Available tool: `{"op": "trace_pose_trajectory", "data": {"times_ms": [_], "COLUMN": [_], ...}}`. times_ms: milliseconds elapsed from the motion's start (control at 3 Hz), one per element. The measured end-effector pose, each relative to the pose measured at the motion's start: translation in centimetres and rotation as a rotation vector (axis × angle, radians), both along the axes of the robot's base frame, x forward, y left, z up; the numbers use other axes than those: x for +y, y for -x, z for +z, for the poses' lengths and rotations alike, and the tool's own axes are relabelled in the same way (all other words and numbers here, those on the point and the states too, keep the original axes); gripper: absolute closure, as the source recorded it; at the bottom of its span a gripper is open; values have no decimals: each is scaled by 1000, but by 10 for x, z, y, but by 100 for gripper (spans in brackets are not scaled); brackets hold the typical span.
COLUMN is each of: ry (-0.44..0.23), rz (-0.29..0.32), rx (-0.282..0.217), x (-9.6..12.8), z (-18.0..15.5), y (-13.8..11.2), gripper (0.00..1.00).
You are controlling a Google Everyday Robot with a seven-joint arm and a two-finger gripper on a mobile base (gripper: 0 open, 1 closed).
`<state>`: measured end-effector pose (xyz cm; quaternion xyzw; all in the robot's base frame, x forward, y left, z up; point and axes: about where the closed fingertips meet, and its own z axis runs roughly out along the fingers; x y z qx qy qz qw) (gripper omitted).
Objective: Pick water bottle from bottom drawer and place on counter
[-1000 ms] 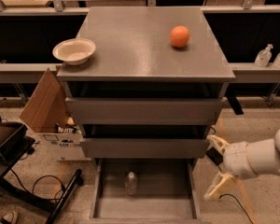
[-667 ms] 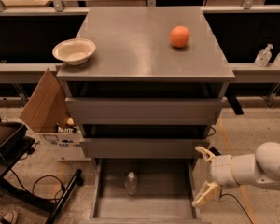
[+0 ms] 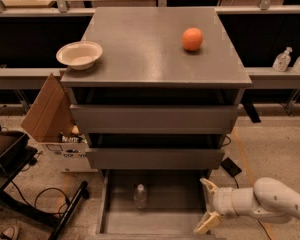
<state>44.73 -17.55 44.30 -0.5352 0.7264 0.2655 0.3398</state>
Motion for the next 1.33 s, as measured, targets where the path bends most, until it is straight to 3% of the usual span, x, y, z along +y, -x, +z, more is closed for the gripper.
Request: {"op": "trace_pose_trajectory", "data": {"times_ms": [333, 667, 1333], "ry": [-9, -31, -140], "rz": [-7, 18, 158], "rx": [21, 12, 33], "x": [1, 14, 91], "z": [-11, -20, -97], "y": [4, -1, -44], "gripper": [0, 0, 0]}}
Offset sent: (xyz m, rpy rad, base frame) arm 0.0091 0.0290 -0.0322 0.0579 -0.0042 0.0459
